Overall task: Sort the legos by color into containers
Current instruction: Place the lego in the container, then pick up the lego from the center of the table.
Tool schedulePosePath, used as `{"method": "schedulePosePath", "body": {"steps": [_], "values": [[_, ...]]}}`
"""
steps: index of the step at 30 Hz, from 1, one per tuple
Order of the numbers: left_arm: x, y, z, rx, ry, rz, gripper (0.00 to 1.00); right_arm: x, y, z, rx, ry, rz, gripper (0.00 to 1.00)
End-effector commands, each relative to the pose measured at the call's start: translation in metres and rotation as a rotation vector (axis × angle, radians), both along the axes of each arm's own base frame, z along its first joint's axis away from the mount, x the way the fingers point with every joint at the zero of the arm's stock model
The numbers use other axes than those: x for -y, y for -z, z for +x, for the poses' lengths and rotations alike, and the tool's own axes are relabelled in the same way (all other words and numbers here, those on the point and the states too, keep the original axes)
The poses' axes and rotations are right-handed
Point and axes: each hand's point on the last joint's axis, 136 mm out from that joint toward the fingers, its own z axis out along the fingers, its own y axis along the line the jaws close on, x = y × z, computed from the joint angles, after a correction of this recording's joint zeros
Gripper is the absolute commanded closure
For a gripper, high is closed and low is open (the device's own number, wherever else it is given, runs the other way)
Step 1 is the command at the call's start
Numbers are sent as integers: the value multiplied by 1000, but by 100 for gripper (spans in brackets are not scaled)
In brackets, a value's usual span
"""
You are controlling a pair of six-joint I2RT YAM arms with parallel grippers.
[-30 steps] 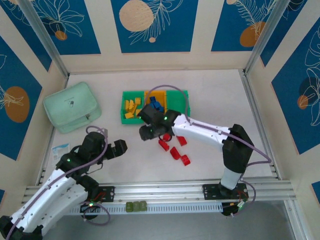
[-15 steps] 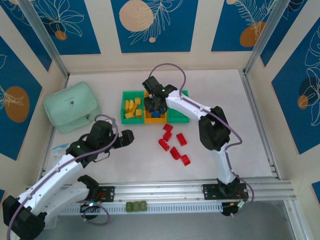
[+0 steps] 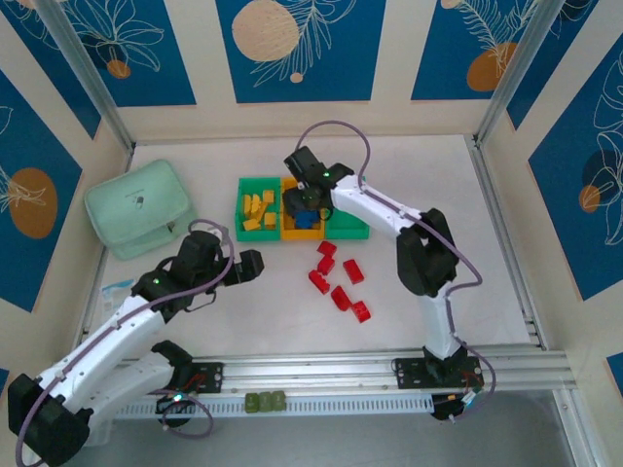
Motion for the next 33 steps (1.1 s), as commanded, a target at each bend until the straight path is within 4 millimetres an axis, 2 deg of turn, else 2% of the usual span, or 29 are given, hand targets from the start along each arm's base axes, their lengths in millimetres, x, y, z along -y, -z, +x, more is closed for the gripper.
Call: {"method": "schedulePosePath", "body": {"steps": [1,7,13,19,23,27,33], "values": [[5,-18,0,35,36,-38,1,13,-33,-26,22,8,55,25],[12,-11,-8,10,81,-58,1,46,-28,-74,-44,48,80,23],[20,-2,-15,2,108,-85,1,78,-3,-116,-144,105,55,23],[33,5,-21,12,136,-114,1,105,18,-150,-209,161,40,22],[39,10,-23,17,143,-118,1,120,37,-165,-256,205,33,21],[44,15,-23,7,142,-123,1,122,59,-175,-304,197,36,22],[51,22,-22,-2,146,-117,1,124,86,-175,-362,207,2,24]]}}
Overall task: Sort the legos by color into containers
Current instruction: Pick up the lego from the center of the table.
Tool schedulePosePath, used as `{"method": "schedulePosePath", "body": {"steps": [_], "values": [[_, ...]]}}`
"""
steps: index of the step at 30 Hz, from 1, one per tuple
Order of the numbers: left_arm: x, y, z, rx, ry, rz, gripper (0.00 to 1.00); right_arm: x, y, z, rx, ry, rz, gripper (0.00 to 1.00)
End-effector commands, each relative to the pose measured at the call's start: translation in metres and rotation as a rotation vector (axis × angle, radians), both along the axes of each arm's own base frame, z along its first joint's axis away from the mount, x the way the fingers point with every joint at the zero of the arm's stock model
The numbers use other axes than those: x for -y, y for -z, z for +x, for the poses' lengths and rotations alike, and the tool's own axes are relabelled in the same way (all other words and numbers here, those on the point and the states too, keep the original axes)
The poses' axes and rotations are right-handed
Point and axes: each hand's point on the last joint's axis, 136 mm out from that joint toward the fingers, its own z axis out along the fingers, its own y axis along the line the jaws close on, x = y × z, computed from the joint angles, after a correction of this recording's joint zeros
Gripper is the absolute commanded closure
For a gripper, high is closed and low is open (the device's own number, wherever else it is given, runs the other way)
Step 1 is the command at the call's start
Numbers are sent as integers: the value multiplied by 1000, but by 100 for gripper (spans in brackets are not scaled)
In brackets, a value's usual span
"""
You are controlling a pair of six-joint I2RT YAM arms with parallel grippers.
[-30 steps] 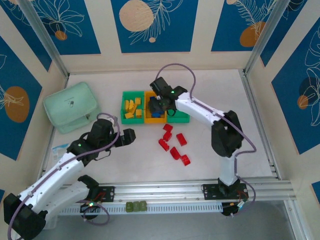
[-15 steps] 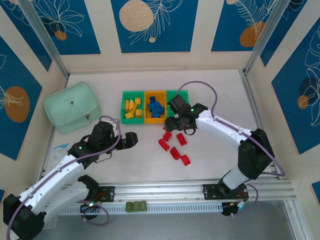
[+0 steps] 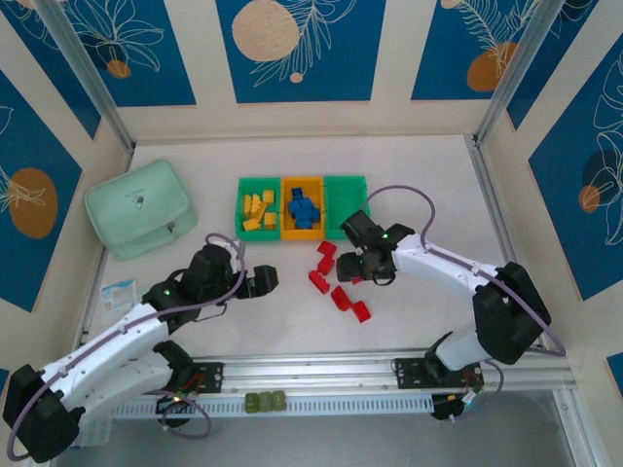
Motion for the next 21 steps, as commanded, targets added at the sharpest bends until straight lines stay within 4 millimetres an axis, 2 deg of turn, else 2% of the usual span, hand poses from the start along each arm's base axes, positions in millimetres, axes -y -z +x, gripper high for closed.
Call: {"method": "schedulePosePath", "body": {"steps": [1,9,21], "values": [[6,-2,5,18,-11,-20,1,-5,11,3,-29,11,16,24],[13,5,6,4,-9,-14,1,-6,26,18,-26,-13,-38,33],[15,14,5,-23,-13,-3,1,-8,35,36,-5,-38,-71,45]]}}
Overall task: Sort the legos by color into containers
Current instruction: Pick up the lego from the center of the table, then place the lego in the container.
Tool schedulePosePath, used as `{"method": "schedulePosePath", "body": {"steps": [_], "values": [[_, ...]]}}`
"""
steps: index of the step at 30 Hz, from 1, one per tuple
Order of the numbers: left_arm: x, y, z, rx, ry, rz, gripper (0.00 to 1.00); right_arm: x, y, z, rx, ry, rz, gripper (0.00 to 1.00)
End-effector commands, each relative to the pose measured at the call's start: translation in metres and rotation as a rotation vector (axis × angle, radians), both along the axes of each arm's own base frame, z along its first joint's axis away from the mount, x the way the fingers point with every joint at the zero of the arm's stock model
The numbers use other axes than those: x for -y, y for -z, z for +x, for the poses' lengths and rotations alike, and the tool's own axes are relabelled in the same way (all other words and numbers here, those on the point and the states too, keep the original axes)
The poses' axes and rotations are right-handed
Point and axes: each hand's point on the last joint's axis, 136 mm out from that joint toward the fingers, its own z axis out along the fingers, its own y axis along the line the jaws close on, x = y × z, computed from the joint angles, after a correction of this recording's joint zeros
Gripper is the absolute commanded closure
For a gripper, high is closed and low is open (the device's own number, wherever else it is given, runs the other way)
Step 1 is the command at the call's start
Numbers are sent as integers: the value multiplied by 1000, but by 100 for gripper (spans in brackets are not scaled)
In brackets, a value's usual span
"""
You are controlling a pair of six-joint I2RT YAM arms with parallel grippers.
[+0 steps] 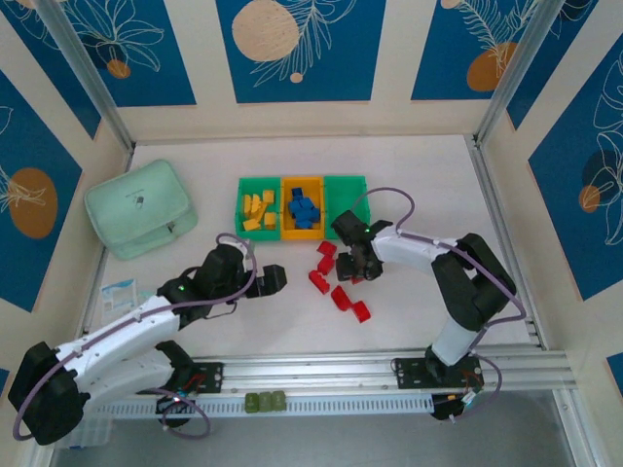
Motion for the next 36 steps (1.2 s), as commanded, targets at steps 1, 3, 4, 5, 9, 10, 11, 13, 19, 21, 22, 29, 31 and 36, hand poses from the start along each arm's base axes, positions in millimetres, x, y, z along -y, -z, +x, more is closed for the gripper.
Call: {"method": "schedulePosePath", "body": {"steps": [1,3,4,5,9,10,11,13,19,21,22,29,31,36], "values": [[2,1,0,7,-4,-1,1,-2,-2,10,22,-13,-9,46],[1,1,0,7,-6,-1,1,-2,0,10,18,-15,-14,49],[1,1,0,7,-7,1,1,-2,1,10,16,-17,-15,51],[1,0,0,7,-5,1,1,-2,1,9,12,-20,-15,53],[0,0,0,11,-6,4,1,-3,-2,5,15,-28,-10,60],[0,0,0,12,-8,4,1,-3,-4,4,18,-31,-4,62],[0,0,0,12,-7,6,1,-3,-5,3,18,-33,-3,64],[1,-1,1,14,-6,4,1,-2,-10,1,23,-33,2,67],[5,-7,4,23,7,3,1,-4,-40,3,78,-44,45,72],[8,-12,8,34,11,5,1,-6,-56,7,106,-52,60,73],[10,-16,10,42,16,5,1,-8,-64,11,121,-58,67,73],[23,-32,26,76,24,2,1,-17,-101,58,219,-66,74,73],[27,-36,30,85,28,-2,1,-19,-105,77,234,-57,72,72],[31,-40,41,99,22,20,1,-22,-108,121,268,-34,64,71]]}}
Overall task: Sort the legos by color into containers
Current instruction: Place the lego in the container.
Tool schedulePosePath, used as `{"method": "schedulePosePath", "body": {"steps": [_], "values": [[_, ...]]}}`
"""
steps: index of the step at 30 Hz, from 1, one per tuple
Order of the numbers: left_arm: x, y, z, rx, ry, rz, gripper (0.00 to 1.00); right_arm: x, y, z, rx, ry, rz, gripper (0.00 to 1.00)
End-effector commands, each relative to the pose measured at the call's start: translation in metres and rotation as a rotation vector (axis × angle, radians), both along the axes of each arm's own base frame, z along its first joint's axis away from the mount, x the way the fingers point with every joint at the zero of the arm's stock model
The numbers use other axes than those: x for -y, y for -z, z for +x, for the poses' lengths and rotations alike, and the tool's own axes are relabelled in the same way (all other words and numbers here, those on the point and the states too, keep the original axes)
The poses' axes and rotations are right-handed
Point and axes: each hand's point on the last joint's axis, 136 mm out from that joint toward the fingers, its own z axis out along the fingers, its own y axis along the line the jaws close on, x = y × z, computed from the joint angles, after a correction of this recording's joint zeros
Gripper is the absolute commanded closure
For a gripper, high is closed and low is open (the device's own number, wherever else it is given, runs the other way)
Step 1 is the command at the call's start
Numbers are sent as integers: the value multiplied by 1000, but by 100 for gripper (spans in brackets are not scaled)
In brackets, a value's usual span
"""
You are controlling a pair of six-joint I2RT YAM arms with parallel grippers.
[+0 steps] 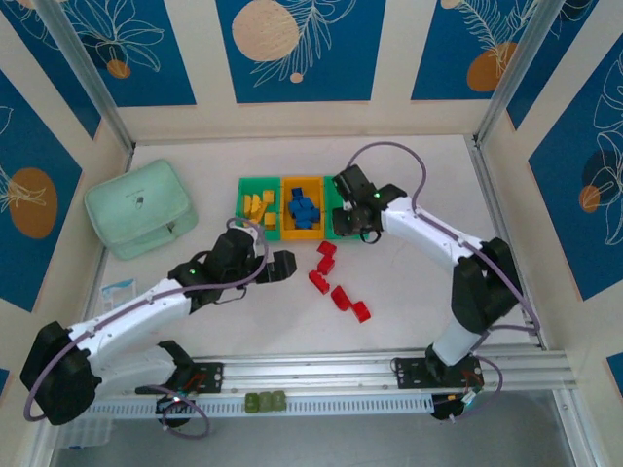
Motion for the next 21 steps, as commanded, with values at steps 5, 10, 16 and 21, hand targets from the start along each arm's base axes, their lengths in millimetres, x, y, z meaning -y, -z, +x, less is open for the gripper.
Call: {"method": "schedulePosePath", "body": {"steps": [5,10,16,21], "values": [[7,-14,15,54,-3,9,1,6,7,51,7,29,-36,67],[7,-13,18,52,-5,14,1,7,15,70,7,43,-58,57],[6,-19,19,64,-6,13,1,5,-1,74,42,39,-39,47],[5,-24,16,66,0,1,1,7,-18,58,60,34,-20,45]]}}
